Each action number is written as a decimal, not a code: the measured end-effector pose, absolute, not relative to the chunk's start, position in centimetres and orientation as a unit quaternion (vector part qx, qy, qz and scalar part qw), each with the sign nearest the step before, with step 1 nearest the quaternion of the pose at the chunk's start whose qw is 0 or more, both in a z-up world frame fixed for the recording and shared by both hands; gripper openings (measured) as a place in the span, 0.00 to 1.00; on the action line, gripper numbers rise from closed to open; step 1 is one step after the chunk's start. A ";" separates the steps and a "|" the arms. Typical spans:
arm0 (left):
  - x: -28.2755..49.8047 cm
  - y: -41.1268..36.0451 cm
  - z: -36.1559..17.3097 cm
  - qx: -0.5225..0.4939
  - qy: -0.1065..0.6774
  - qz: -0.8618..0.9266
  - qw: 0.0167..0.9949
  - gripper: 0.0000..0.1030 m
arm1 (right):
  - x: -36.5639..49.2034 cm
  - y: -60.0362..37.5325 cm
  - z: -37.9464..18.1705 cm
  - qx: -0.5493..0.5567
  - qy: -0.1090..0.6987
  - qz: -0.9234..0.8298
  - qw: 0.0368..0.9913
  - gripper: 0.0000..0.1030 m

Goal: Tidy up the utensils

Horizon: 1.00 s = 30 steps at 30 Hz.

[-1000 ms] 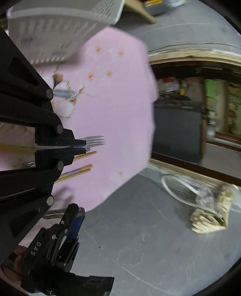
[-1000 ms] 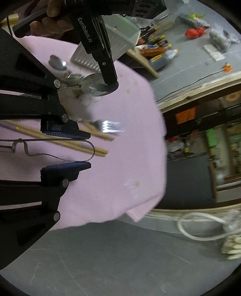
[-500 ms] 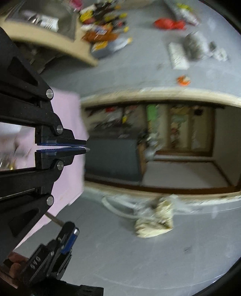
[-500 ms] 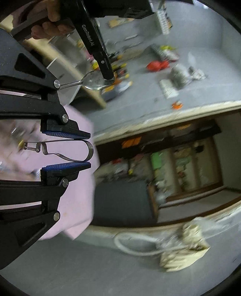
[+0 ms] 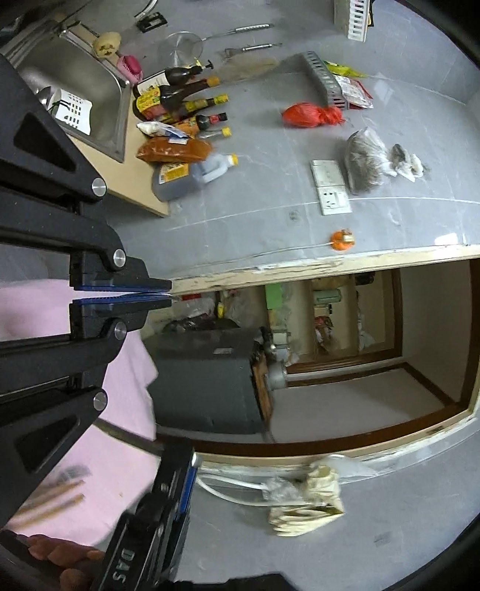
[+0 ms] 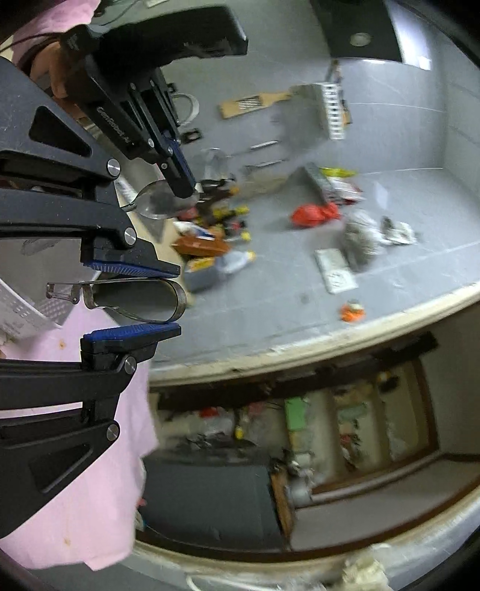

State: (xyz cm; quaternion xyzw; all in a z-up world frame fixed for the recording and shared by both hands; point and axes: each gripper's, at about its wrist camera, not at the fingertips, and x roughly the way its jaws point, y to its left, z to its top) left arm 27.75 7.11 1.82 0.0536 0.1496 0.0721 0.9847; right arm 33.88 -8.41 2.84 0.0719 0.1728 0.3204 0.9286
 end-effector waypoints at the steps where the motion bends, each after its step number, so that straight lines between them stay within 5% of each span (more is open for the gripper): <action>1: 27.8 7.2 0.9 0.062 0.157 0.073 0.983 0.02 | 34.4 -7.9 1.9 0.071 0.187 0.326 0.924 0.21; 15: 26.9 8.5 -1.9 -0.041 0.220 0.017 0.975 0.10 | 35.3 -8.5 -5.4 0.073 0.268 0.342 0.898 0.26; 17: 26.7 8.4 -1.8 -0.050 0.221 0.020 0.974 0.28 | 35.0 -9.4 -5.1 0.079 0.263 0.337 0.901 0.37; 21: 26.0 7.8 -1.0 -0.070 0.207 0.016 0.976 0.44 | 33.5 -12.0 -3.5 0.082 0.239 0.298 0.920 0.45; 23: 25.7 6.7 -0.5 -0.068 0.197 0.012 0.978 0.59 | 32.3 -13.9 -2.4 0.082 0.216 0.264 0.937 0.64; 26: 25.4 4.9 0.1 -0.058 0.184 0.012 0.981 0.84 | 30.4 -16.8 -1.1 0.072 0.183 0.203 0.959 0.76; 30: 25.1 1.7 0.6 -0.046 0.168 0.006 0.985 0.96 | 28.3 -20.7 0.2 0.053 0.152 0.135 0.978 0.95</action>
